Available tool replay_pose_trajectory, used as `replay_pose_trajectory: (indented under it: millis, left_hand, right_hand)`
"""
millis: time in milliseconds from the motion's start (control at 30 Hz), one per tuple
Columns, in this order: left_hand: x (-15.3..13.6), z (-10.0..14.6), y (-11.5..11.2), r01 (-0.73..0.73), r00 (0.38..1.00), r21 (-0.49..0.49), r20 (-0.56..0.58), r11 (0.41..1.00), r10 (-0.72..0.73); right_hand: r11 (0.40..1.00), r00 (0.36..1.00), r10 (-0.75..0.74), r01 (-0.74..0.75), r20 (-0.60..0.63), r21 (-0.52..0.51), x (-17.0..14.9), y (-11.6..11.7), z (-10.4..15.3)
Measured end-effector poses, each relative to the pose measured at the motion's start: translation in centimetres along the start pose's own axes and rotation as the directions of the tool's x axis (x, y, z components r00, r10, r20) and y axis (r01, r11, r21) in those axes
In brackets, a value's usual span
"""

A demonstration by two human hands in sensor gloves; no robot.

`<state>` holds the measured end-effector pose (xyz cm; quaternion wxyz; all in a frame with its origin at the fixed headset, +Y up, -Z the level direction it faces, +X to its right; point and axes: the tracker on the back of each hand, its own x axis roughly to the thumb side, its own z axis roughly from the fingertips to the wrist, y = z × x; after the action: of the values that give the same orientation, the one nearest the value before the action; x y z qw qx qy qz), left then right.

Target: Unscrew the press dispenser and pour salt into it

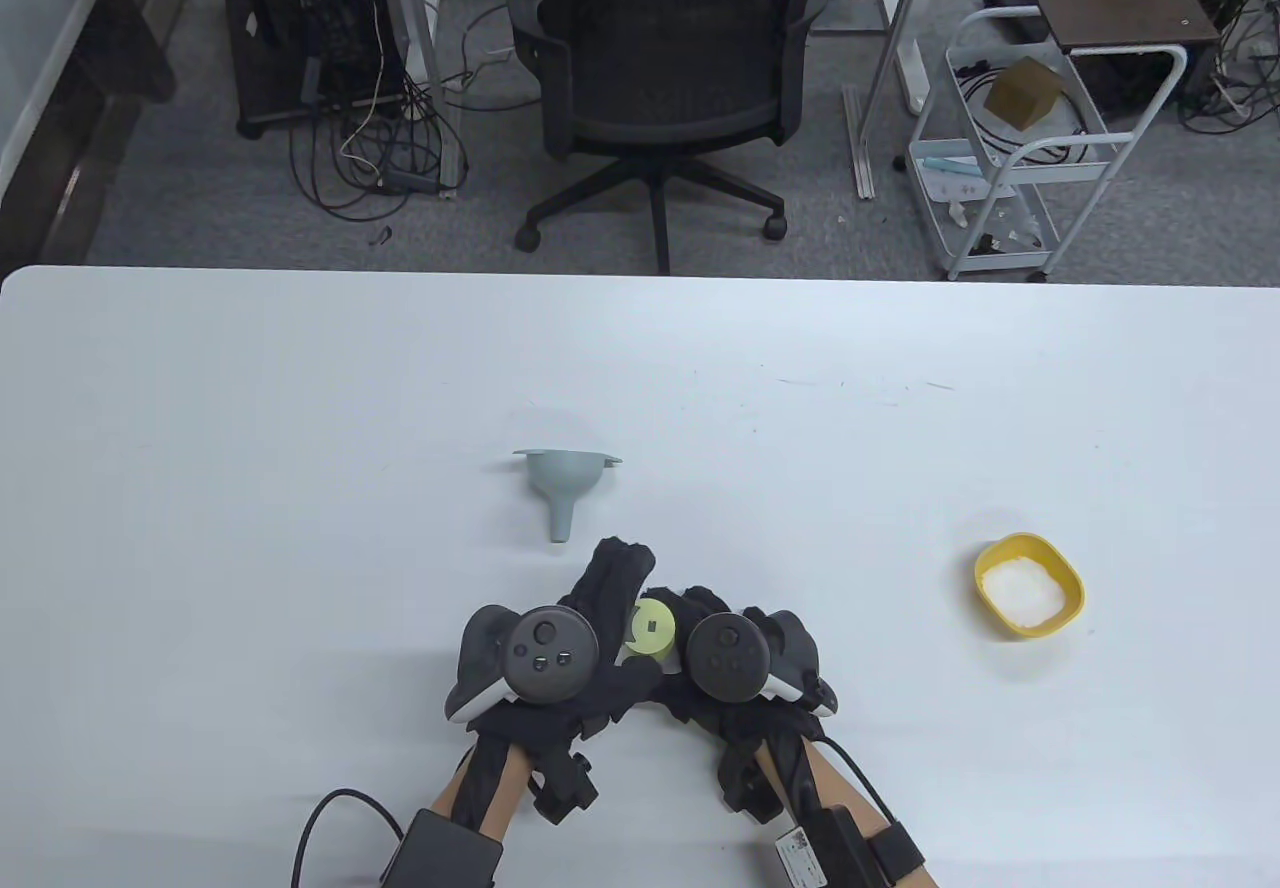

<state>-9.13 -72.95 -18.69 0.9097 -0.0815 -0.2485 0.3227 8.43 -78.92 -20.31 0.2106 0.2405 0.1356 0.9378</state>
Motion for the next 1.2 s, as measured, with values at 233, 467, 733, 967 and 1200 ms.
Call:
replay_pose_trajectory:
  millis: [233, 467, 733, 967, 1200]
  left_hand:
    - [-0.1, 0.1, 0.4, 0.042, 0.999, 0.025, -0.028, 0.999, -0.041]
    - [-0.3, 0.4, 0.7, 0.141, 0.983, 0.125, -0.132, 0.982, -0.125]
    - [-0.6, 0.7, 1.0, 0.078, 0.988, 0.144, -0.147, 0.986, -0.056]
    - [-1.1, 0.2, 0.6, -0.084, 0.996, 0.003, -0.017, 0.996, 0.084]
    - [-1.1, 0.0, 0.3, -0.023, 0.999, -0.027, -0.028, 0.999, 0.022]
  right_hand:
    - [1.000, 1.000, 0.000, 0.000, 0.000, 0.000, 0.0, 0.0, 0.0]
    - [1.000, 1.000, 0.000, 0.000, 0.000, 0.000, 0.0, 0.0, 0.0]
    - [1.000, 1.000, 0.000, 0.000, 0.000, 0.000, 0.0, 0.0, 0.0]
    - [1.000, 1.000, 0.000, 0.000, 0.000, 0.000, 0.0, 0.0, 0.0]
    - [1.000, 1.000, 0.000, 0.000, 0.001, 0.003, 0.0, 0.0, 0.0]
